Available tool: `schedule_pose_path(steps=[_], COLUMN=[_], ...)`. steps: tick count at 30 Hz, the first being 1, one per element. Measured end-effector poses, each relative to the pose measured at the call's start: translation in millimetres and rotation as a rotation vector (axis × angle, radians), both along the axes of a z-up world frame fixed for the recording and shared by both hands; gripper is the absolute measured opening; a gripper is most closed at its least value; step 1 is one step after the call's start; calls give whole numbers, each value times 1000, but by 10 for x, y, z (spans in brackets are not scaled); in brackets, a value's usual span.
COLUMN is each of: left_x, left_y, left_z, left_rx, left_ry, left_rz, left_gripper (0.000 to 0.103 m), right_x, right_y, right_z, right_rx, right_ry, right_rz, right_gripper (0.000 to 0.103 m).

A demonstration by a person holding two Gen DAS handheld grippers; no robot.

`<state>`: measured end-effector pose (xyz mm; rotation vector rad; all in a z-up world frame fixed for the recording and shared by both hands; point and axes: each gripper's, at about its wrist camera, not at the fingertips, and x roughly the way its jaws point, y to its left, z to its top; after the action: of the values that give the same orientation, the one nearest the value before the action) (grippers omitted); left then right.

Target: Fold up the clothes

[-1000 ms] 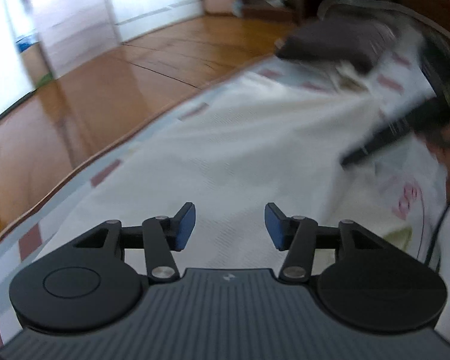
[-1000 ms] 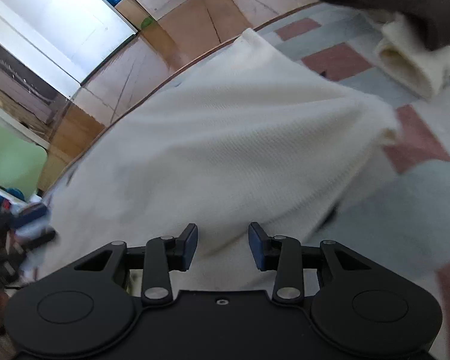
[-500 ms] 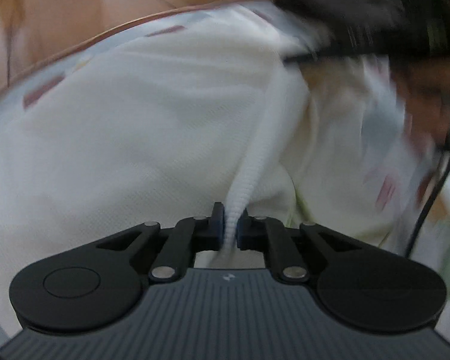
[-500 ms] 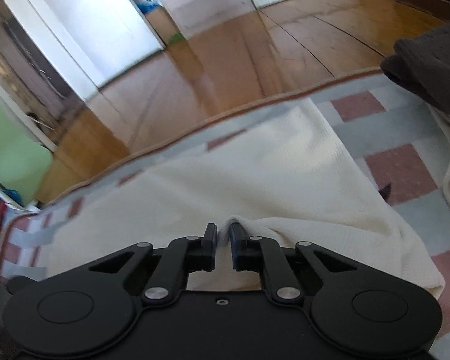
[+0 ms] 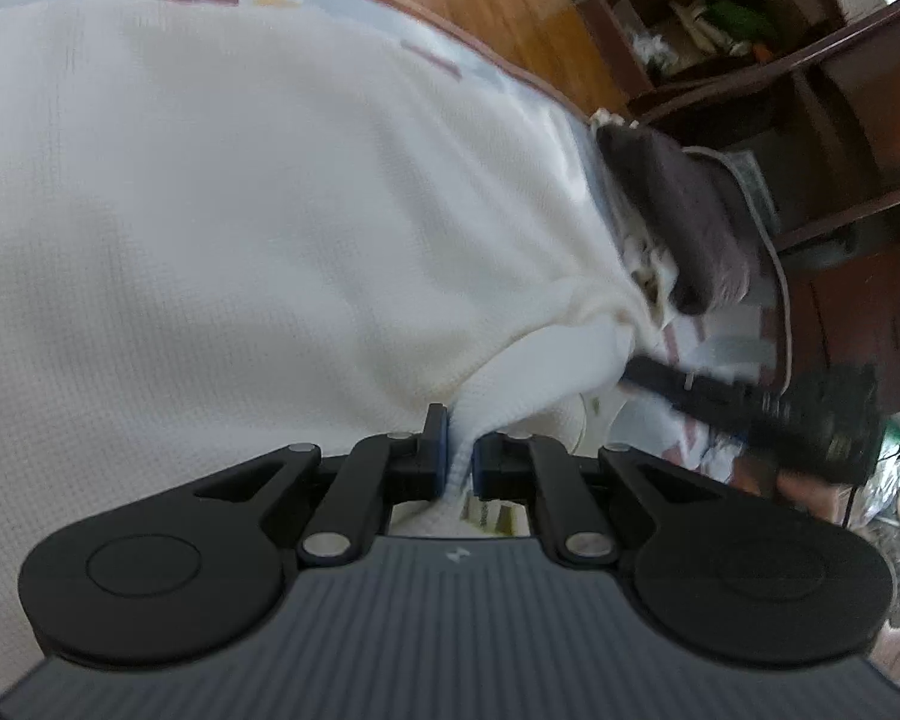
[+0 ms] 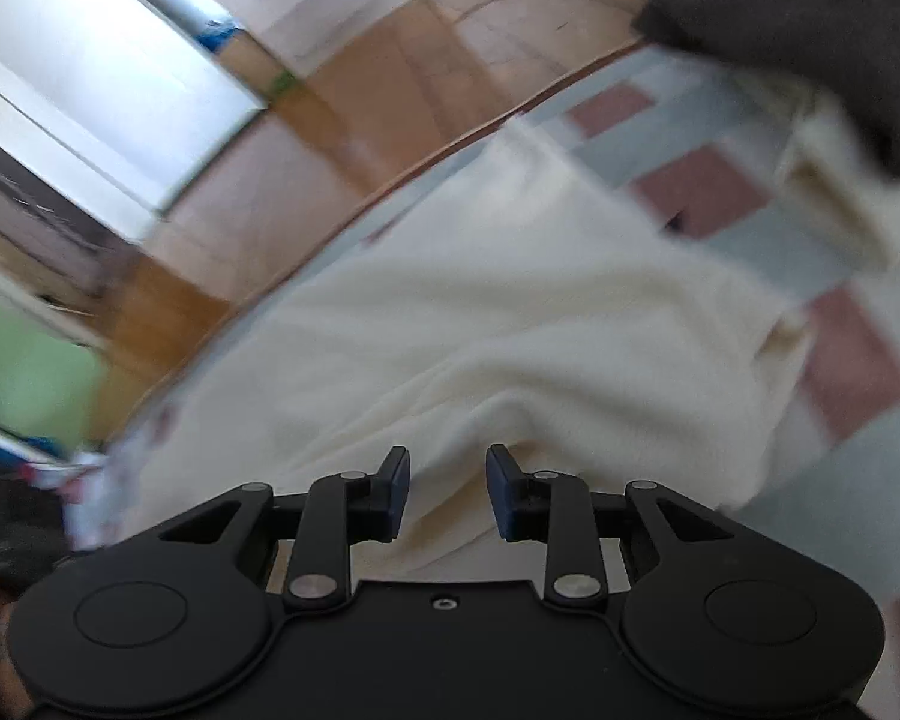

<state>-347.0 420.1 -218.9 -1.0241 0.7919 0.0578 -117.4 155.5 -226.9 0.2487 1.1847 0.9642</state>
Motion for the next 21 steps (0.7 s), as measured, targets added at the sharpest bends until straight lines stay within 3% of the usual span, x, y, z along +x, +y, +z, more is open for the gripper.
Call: schedule_pose_path(steps=[1, 2, 4, 7, 9, 10, 13, 15, 17, 19, 21], left_x=[4, 7, 24, 34, 12, -4, -76, -67, 4, 104, 191], left_y=[9, 12, -6, -34, -29, -23, -54, -142, -288, -464, -626], left_z=[15, 22, 17, 52, 96, 121, 248, 268, 201, 152, 141], left_rx=[-2, -3, -1, 11, -2, -12, -45, -25, 24, 99, 182], left_ry=[-9, -14, -9, -13, -33, -45, -108, -84, 22, 102, 156], left_rz=[4, 3, -13, -34, -42, -45, -105, -171, -244, -317, -375], left_gripper=[7, 7, 7, 7, 7, 7, 10, 19, 46, 47, 47], right_x=[-27, -47, -52, -17, 7, 6, -84, -151, -233, -333, -447], right_y=[-11, -14, 4, 54, 88, 81, -102, -247, -301, -279, -220], right_z=[-52, -115, -244, -439, -569, -597, -444, -350, -313, -322, -305], right_rx=[32, 61, 96, 107, 115, 125, 198, 191, 65, -111, -198], right_ry=[45, 88, 152, 263, 336, 370, 453, 520, 496, 374, 258], right_rz=[5, -6, -46, -123, -175, -196, -233, -231, -184, -124, -58], right_gripper=[34, 41, 62, 63, 39, 15, 14, 13, 14, 15, 15])
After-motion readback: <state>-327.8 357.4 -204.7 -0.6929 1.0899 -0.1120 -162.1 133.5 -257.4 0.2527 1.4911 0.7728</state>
